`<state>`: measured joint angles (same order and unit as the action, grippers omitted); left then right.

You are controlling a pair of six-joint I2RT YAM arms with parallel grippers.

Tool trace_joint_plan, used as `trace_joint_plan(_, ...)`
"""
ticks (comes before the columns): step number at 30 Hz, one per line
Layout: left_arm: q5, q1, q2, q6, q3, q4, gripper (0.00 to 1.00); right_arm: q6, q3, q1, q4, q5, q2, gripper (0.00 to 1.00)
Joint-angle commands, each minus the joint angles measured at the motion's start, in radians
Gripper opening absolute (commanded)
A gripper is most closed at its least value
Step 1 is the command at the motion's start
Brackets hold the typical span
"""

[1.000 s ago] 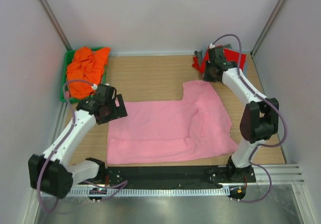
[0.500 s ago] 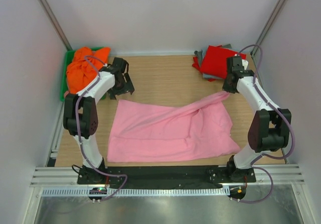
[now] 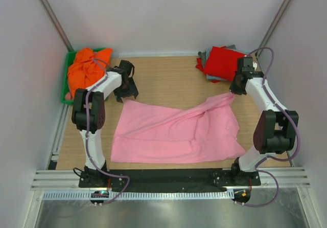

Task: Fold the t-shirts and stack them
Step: Fold the tshirt

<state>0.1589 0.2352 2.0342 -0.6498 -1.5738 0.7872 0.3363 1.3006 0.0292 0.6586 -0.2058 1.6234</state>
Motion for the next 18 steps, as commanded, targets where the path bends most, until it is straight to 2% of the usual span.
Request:
trace_joint_plan(1, -0.01, 0.004, 0.001, -0.011, 0.034, -0.038, 0.7, 0.007, 0.005, -0.003, -0.045, 0.034, -0.005, 0.01)
trace_joint_plan(4, -0.012, 0.007, 0.018, -0.011, 0.037, -0.052, 0.67, 0.009, 0.003, -0.005, -0.047, 0.043, 0.003, 0.01)
trace_joint_plan(7, -0.019, 0.009, 0.044, -0.008, 0.028, -0.055, 0.59, 0.009, -0.003, -0.003, -0.05, 0.049, 0.006, 0.01)
trace_joint_plan(8, -0.021, 0.009, 0.052, -0.007, 0.018, -0.055, 0.53, 0.009, -0.004, -0.003, -0.05, 0.049, 0.006, 0.01)
trace_joint_plan(10, -0.021, 0.009, 0.069, -0.004, 0.006, -0.052, 0.47, 0.009, -0.011, -0.003, -0.054, 0.054, 0.004, 0.01)
trace_joint_plan(13, -0.027, 0.009, 0.086, 0.001, -0.017, -0.043, 0.29, 0.01, -0.012, -0.003, -0.057, 0.06, 0.007, 0.01)
trace_joint_plan(14, -0.025, 0.009, 0.09, 0.002, -0.025, -0.039, 0.16, 0.01, -0.012, -0.003, -0.057, 0.062, 0.007, 0.01)
trace_joint_plan(16, -0.025, 0.009, 0.095, 0.004, -0.047, -0.016, 0.01, 0.01, -0.009, -0.003, -0.059, 0.071, 0.006, 0.01)
trace_joint_plan(18, -0.019, 0.009, 0.092, 0.009, -0.066, 0.018, 0.0, 0.013, 0.005, -0.003, -0.054, 0.081, 0.009, 0.01)
